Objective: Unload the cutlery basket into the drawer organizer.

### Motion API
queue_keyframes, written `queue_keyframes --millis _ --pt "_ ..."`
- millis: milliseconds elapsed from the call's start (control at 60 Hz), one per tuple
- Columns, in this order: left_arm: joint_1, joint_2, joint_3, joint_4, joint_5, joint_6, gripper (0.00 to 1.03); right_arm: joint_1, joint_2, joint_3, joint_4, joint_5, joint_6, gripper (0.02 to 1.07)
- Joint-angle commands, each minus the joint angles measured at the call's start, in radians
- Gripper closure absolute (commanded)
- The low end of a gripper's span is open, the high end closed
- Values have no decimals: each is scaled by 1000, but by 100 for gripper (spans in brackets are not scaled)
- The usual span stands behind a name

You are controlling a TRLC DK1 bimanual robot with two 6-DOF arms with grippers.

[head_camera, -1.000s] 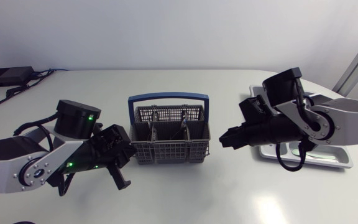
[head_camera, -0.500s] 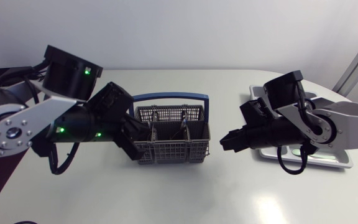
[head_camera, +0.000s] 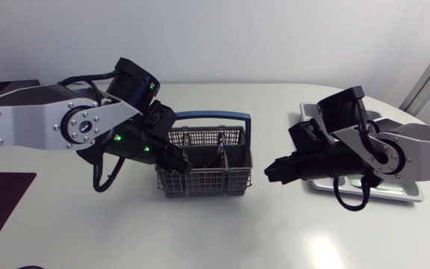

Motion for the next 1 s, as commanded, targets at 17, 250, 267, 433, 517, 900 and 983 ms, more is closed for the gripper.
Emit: queue_keyframes --millis 17,250,267,433,517,900,983 --pt "21 34 51 -17 -11 -45 80 14 15 -14 11 8 8 86" --pt "14 85 74 -16 -58 -69 78 23 25 -15 17 12 18 86" --pt "13 88 75 -16 -61 -69 78 23 25 -15 17 12 18 86" --pt "13 105 88 -8 -92 -79 78 25 28 -15 17 12 18 86" --pt "13 113 92 -3 -92 -86 76 28 30 -17 19 14 18 86" --pt "13 127 111 12 -92 -102 74 31 30 -15 22 14 18 86" --pt "14 140 120 17 -92 -106 74 33 30 -18 22 14 20 86"
